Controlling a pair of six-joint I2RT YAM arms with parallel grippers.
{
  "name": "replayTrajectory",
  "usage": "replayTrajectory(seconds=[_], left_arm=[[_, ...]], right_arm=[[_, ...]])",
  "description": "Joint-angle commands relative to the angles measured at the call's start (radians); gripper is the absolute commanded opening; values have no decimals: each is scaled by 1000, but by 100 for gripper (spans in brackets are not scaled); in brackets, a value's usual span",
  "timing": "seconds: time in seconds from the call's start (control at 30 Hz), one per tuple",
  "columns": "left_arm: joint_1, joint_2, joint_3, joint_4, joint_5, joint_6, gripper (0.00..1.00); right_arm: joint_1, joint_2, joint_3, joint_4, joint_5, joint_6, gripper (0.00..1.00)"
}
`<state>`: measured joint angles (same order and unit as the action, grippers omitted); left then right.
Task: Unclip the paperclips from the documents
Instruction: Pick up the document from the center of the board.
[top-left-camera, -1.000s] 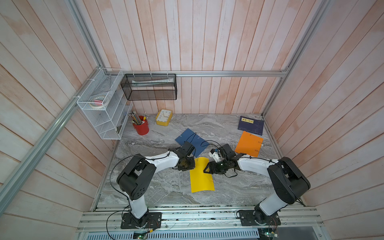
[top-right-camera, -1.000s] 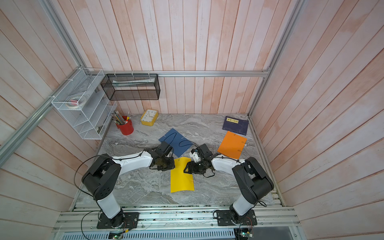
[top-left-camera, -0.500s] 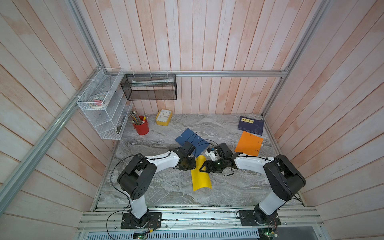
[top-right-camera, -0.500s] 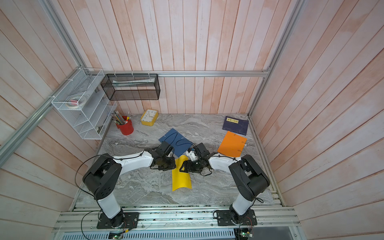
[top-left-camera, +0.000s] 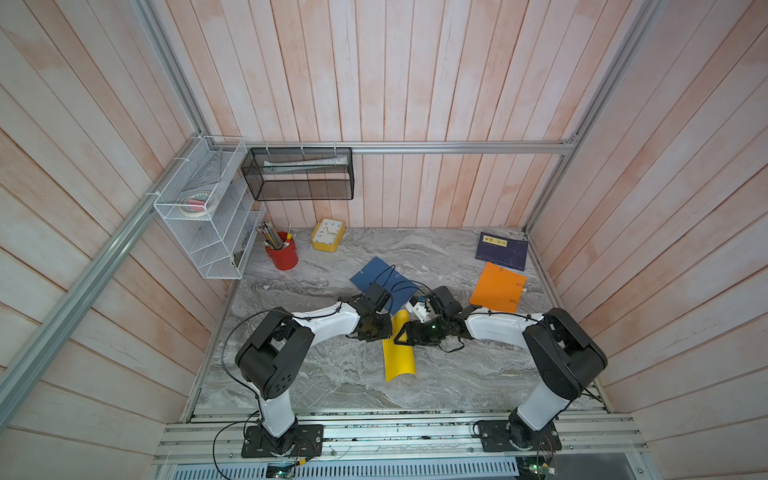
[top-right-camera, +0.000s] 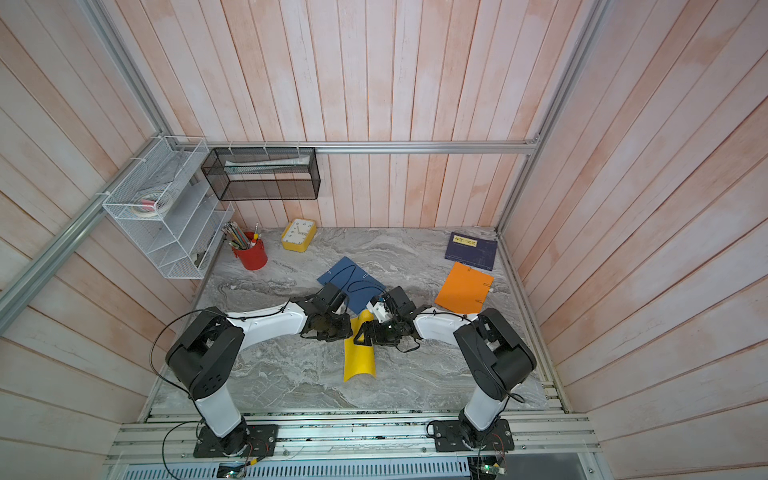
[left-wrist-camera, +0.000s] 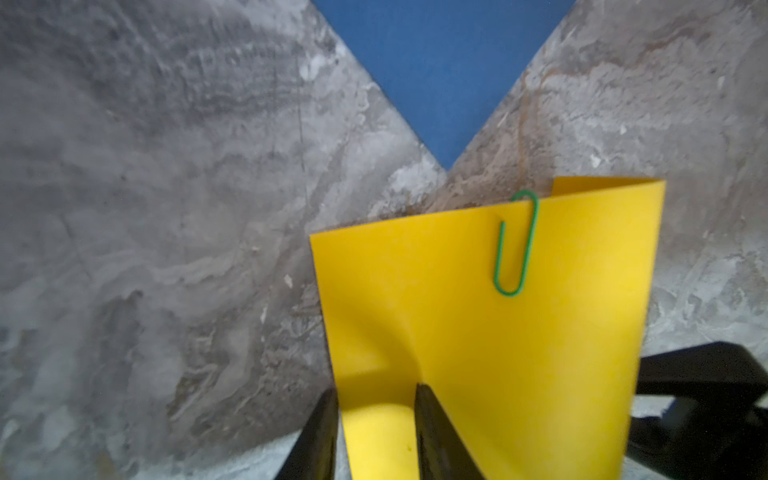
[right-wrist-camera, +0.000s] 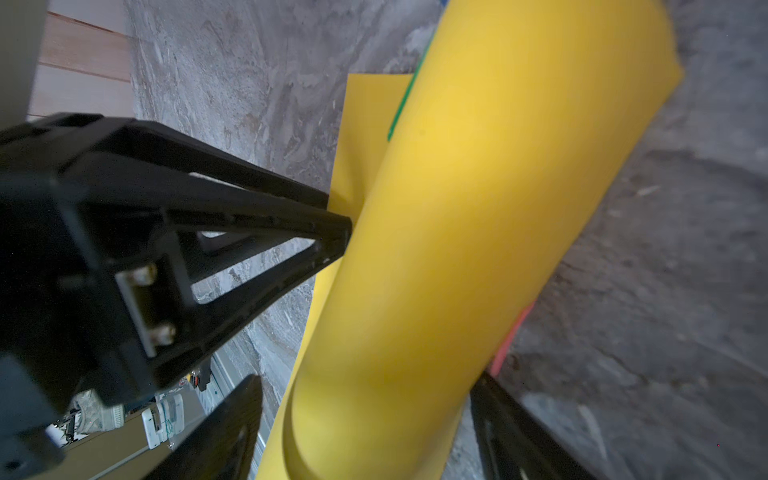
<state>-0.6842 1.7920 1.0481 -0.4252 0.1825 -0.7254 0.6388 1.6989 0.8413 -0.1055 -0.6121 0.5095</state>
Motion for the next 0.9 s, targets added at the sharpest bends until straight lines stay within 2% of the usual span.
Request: replayTrajectory(seconds=[0.0, 0.33, 0.87], left_arm=[[-10, 41, -7, -30, 8, 17, 35], [-11, 27, -12, -28, 4, 14, 35], [-12, -26, -13, -30, -8, -6, 35]], right_arm=[[13, 40, 17, -34, 9, 7, 81], [13, 40, 10, -27, 21, 18, 60], [-4, -29, -26, 40, 0, 27, 43]])
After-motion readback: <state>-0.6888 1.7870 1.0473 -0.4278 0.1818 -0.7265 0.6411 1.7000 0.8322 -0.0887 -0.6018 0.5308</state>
